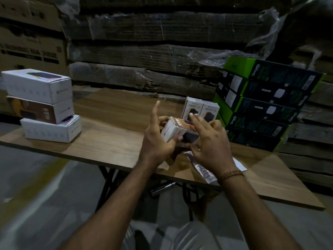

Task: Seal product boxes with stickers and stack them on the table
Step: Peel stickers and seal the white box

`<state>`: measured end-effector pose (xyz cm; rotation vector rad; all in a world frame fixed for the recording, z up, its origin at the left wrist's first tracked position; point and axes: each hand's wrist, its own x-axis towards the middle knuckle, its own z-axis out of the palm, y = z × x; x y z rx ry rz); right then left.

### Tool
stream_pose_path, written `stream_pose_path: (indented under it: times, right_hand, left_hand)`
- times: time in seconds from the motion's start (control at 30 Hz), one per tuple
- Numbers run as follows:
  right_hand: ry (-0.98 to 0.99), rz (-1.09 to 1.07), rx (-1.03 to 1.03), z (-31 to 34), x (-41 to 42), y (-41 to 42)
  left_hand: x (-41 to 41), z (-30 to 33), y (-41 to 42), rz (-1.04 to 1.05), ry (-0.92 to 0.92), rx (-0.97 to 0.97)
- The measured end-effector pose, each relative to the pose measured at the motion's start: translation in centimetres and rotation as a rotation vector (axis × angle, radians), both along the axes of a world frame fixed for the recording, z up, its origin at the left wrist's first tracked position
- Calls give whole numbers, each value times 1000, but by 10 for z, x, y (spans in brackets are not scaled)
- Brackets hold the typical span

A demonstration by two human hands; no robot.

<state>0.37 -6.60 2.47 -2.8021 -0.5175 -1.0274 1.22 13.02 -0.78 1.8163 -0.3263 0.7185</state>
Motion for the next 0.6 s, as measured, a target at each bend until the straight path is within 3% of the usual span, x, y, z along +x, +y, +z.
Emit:
stream_pose_path:
  times: [0.37, 0.6]
  right_hand:
    - [118, 51, 256, -7, 16, 18]
    - [186, 36, 765, -9, 22, -9]
  left_hand:
    - [-1, 2, -1, -19, -13, 63]
    - [11, -9, 4, -175, 316, -23]
